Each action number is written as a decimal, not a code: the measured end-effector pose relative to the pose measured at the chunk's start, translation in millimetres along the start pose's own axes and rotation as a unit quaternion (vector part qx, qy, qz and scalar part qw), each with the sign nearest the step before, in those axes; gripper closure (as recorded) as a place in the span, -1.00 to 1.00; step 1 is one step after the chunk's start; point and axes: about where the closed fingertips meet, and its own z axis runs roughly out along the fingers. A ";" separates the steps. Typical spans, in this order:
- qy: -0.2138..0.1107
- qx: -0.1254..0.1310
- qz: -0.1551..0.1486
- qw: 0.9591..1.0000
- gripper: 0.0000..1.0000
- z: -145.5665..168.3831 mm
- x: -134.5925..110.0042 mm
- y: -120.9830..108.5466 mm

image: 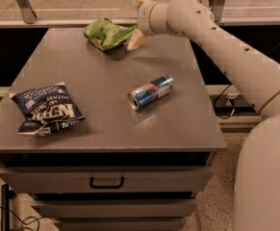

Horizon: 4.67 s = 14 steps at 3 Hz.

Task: Pick green rice chip bag

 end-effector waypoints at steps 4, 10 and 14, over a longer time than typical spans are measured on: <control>-0.007 0.021 0.003 1.000 -1.00 54.3 -16.4 12.4; 0.008 0.031 0.035 0.999 1.00 55.9 -13.7 12.8; 0.005 0.084 0.102 0.991 1.00 -18.8 -22.8 -63.6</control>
Offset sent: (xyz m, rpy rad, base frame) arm 0.0271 0.0402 -0.0043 0.0226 -0.0557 0.0048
